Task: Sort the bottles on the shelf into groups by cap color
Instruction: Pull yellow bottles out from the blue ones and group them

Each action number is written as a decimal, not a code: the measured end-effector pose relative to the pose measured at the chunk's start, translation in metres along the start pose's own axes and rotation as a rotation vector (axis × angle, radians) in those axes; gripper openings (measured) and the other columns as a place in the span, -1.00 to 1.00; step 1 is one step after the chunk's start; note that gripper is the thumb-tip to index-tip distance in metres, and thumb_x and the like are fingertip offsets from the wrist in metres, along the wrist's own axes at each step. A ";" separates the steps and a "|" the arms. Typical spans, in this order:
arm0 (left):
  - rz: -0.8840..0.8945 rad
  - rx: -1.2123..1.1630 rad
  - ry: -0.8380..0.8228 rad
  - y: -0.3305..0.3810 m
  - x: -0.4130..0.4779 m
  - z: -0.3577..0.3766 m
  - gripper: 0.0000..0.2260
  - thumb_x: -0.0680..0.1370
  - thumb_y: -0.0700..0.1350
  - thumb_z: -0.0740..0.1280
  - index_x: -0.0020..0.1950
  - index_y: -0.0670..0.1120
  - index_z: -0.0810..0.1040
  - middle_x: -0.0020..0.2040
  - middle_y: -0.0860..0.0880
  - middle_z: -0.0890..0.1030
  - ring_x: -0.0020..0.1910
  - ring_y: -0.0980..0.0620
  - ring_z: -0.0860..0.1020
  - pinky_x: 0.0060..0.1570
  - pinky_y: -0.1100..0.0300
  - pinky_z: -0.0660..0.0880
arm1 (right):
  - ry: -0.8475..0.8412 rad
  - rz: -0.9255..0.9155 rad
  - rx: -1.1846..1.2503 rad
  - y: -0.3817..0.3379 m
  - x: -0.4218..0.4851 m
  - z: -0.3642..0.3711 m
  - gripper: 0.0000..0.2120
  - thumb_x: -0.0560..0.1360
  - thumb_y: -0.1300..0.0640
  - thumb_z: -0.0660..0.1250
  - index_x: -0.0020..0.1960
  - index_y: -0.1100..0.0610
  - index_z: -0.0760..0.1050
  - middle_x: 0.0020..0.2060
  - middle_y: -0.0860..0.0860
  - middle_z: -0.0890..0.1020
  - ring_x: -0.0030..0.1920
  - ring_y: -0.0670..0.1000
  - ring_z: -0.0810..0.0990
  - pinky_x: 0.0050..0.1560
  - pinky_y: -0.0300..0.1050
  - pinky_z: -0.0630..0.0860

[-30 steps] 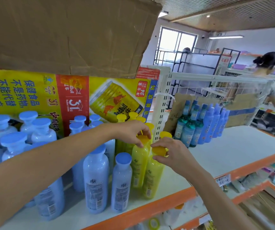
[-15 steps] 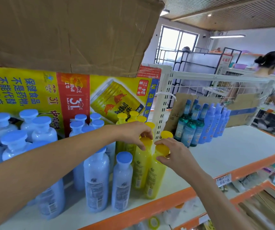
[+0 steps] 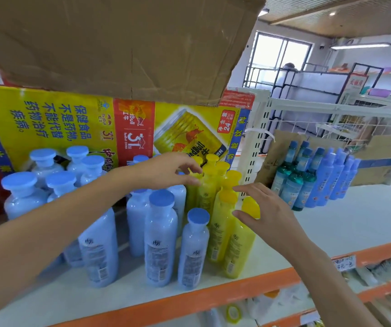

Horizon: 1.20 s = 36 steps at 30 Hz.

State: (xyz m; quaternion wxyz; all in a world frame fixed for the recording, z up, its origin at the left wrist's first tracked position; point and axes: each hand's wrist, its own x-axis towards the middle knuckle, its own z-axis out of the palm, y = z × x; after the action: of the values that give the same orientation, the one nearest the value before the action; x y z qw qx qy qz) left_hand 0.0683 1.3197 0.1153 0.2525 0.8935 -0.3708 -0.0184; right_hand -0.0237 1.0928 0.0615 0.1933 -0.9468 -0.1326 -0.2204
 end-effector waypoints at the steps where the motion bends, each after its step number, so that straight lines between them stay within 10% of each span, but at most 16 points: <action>1: -0.017 0.002 0.017 -0.001 -0.008 -0.003 -0.72 0.53 -0.01 0.29 0.22 -0.03 0.50 0.10 0.09 0.50 0.06 0.16 0.49 0.10 0.23 0.45 | -0.009 -0.022 0.031 -0.005 0.001 0.002 -0.61 0.45 0.00 0.37 0.26 -0.08 0.42 0.12 -0.15 0.48 0.13 -0.12 0.45 0.05 -0.23 0.39; 5: -0.080 -0.063 0.077 -0.006 -0.038 -0.003 -0.75 0.53 -0.02 0.28 0.18 -0.03 0.53 -0.03 0.23 0.48 -0.05 0.33 0.47 -0.07 0.48 0.39 | -0.112 -0.091 0.123 -0.024 0.008 0.014 -0.61 0.45 -0.02 0.37 0.26 -0.06 0.43 0.04 -0.23 0.41 0.05 -0.21 0.41 0.11 -0.19 0.43; 20: -0.173 -0.252 0.356 -0.024 -0.075 0.046 -0.61 0.37 -0.11 0.49 0.14 0.05 0.48 0.13 0.07 0.54 0.08 0.03 0.54 0.04 0.33 0.45 | -0.230 -0.163 0.151 -0.041 0.019 0.045 -0.66 0.39 0.10 0.44 0.15 0.05 0.53 0.01 -0.08 0.54 -0.09 -0.19 0.40 -0.13 -0.51 0.28; 26: -0.154 -0.226 0.411 -0.019 -0.083 0.054 -0.62 0.41 0.00 0.44 0.20 0.04 0.45 0.13 0.20 0.48 0.15 0.23 0.44 0.10 0.51 0.32 | -0.183 -0.136 0.167 -0.045 0.020 0.047 -0.70 0.37 0.20 0.40 0.10 0.07 0.57 -0.03 -0.05 0.58 -0.13 -0.17 0.41 -0.16 -0.53 0.27; 30: -0.157 -0.291 0.486 -0.014 -0.097 0.054 -0.63 0.30 0.18 0.35 0.08 0.22 0.42 0.10 0.31 0.47 0.09 0.34 0.45 0.08 0.45 0.38 | -0.141 -0.124 0.189 -0.050 0.032 0.046 -0.70 0.37 0.19 0.40 0.11 0.07 0.57 -0.04 -0.06 0.56 -0.11 -0.14 0.43 -0.17 -0.44 0.28; 36: -0.169 -0.390 0.617 -0.006 -0.120 0.044 -0.70 0.44 -0.14 0.42 0.09 0.13 0.46 0.11 0.14 0.55 0.01 0.31 0.51 -0.04 0.46 0.42 | -0.223 -0.131 0.145 -0.069 0.061 0.056 -0.64 0.40 0.14 0.42 0.19 0.06 0.52 0.10 0.03 0.57 0.10 0.03 0.51 0.05 -0.18 0.38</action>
State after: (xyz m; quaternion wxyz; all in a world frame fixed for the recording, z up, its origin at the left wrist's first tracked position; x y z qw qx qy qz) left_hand -0.0240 1.3847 0.0560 0.5152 0.8197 -0.1918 0.1606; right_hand 0.0263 1.1879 0.0648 0.2307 -0.9383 -0.2303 -0.1157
